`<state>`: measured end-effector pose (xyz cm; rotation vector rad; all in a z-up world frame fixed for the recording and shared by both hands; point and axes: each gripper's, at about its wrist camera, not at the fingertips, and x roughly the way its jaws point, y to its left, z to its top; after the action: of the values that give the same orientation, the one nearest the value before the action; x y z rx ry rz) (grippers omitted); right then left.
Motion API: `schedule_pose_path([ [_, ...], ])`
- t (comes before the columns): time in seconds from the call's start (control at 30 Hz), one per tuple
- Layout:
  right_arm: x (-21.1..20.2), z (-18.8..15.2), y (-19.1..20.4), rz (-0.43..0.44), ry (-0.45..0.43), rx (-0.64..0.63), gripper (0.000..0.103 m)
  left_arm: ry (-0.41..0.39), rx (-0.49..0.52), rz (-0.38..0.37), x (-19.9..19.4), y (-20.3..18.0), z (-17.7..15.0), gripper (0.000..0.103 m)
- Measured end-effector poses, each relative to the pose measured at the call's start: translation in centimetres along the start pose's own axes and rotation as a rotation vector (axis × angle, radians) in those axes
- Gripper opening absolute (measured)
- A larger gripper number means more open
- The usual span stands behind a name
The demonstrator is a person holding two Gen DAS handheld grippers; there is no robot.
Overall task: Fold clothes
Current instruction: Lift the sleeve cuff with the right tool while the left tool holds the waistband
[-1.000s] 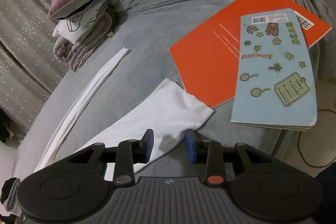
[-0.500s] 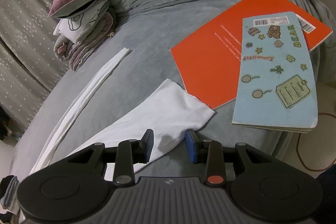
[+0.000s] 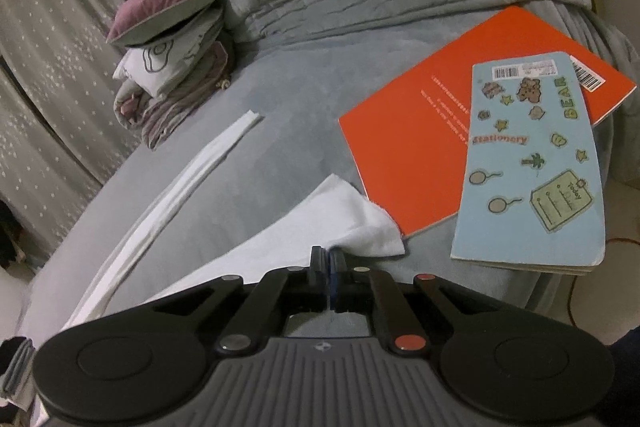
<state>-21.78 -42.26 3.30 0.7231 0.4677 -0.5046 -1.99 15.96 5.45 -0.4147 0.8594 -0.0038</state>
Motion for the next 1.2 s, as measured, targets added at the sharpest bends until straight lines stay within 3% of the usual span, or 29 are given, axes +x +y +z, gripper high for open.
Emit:
schedule_pose_path([
  [0.2,-0.8,0.2,0.4,0.010,-0.064,-0.018,0.005,-0.016,-0.018,-0.015,-0.7,0.2,0.3,0.005],
  [0.63,-1.1,0.5,0.6,0.018,-0.087,-0.032,0.005,-0.020,-0.024,-0.015,-0.8,0.1,0.3,0.005],
  [1.2,-0.1,3.4,3.9,0.034,-0.163,-0.078,0.005,-0.114,-0.025,-0.029,-0.8,-1.7,3.0,0.005],
])
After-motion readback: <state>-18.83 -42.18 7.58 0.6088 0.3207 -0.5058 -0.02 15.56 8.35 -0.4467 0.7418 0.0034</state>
